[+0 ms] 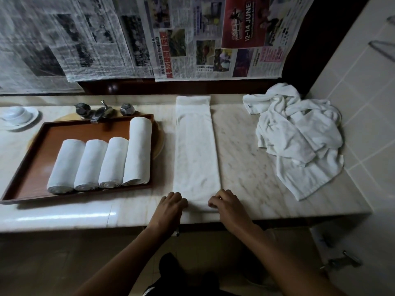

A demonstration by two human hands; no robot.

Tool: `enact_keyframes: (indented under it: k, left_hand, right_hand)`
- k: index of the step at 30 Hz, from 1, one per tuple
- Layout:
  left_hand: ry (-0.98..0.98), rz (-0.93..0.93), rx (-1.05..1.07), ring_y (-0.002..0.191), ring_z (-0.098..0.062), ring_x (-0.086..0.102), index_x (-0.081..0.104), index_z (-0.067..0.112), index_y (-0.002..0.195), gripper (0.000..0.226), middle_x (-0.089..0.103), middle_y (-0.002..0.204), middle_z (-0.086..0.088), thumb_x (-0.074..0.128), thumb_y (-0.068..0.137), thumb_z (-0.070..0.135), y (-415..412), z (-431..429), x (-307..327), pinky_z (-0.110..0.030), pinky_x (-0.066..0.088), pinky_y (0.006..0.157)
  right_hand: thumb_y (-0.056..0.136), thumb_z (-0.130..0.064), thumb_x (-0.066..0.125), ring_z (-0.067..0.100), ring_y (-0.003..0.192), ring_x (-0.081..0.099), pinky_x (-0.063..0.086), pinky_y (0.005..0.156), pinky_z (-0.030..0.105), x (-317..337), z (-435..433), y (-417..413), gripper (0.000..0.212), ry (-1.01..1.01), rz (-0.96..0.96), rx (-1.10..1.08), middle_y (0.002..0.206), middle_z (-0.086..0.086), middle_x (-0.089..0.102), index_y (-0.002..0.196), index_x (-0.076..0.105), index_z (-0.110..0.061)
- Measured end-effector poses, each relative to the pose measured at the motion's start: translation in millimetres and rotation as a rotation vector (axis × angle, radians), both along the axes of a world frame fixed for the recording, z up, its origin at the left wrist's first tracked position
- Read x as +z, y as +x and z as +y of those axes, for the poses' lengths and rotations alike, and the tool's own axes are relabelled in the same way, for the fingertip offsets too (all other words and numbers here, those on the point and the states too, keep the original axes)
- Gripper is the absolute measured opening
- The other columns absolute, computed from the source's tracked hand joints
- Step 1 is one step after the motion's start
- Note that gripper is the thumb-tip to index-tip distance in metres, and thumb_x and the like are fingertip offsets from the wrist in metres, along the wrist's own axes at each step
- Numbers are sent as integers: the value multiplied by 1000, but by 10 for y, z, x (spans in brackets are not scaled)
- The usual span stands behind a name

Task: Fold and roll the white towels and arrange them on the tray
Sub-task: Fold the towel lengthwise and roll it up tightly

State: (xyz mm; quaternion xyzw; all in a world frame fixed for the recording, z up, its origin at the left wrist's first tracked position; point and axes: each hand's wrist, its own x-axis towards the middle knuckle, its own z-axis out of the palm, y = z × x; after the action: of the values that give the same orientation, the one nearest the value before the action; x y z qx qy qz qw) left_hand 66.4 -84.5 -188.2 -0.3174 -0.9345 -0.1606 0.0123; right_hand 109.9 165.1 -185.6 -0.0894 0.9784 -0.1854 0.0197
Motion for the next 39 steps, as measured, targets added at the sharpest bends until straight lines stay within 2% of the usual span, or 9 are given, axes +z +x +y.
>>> enact_keyframes:
  k: [4, 7, 11, 18, 23, 26, 29, 33, 39]
  left_hand:
    - [-2, -2, 16, 79, -23, 55, 68, 20, 94, 31, 57, 89, 3, 53, 68, 11, 117, -26, -42, -35, 48, 65]
    - [-12, -27, 17, 85, -23, 56, 66, 21, 102, 44, 58, 95, 3, 70, 61, 5, 104, -51, -41, -36, 51, 70]
    - [-36, -50, 27, 88, -24, 56, 66, 21, 107, 54, 58, 99, 3, 72, 59, -2, 22, -60, -27, -37, 51, 70]
    - [106, -138, 80, 88, -20, 62, 72, 19, 103, 37, 69, 96, 4, 63, 72, 0, 35, -127, 38, -34, 51, 72]
    - [320, -341, 248, 84, 0, 63, 72, 29, 94, 19, 68, 91, 16, 72, 86, 11, 73, -202, 94, -22, 53, 74]
    - [316, -464, 341, 84, 8, 65, 73, 35, 90, 19, 71, 87, 20, 77, 87, 16, 17, -204, 152, -7, 45, 72]
    - [291, -536, 365, 84, 8, 66, 79, 33, 96, 15, 74, 89, 19, 76, 88, 21, -43, -218, 199, -2, 40, 71]
    - [282, -614, 418, 84, 9, 63, 80, 32, 99, 14, 76, 92, 15, 76, 89, 24, -135, -199, 239, -3, 39, 66]
    - [332, -604, 472, 81, 3, 66, 72, 38, 93, 17, 73, 91, 12, 78, 87, 23, -110, -143, 335, -12, 44, 66]
  right_hand:
    - [82, -2, 58, 21, 100, 51, 45, 77, 32, -27, -8, 91, 36, 21, 36, 33, 111, -5, 56, 109, 65, -25]
    - [88, -18, 60, 20, 103, 48, 46, 80, 34, -5, -11, 127, 29, 39, 43, 55, 118, -4, 54, 116, 59, -27]
    - [83, -11, 63, 20, 105, 49, 45, 83, 34, 21, -23, 87, 42, 42, 26, 53, 119, -4, 54, 122, 57, -27]
    - [93, -8, 58, 15, 114, 49, 37, 94, 34, 62, 72, 92, 38, 11, -26, 67, 123, -11, 57, 125, 59, -28]
    - [93, -10, 62, 9, 105, 54, 45, 89, 37, 23, 202, 128, 30, -161, -114, -12, 112, -19, 61, 113, 61, -33]
    - [96, -11, 62, 11, 105, 58, 50, 89, 38, -10, 213, 101, 23, -263, -116, -68, 109, -15, 64, 110, 70, -28]
    - [96, -13, 65, 19, 104, 57, 51, 90, 41, -20, 149, 71, 21, -235, -43, -138, 110, -7, 65, 111, 75, -23]
    - [82, -1, 66, 24, 107, 57, 52, 85, 38, -25, -88, 186, 45, -68, 179, -67, 120, -1, 63, 122, 71, -22]
    - [84, -13, 43, 33, 128, 52, 37, 110, 46, -129, -361, 461, 56, 63, 288, 0, 140, 12, 59, 135, 65, -16]
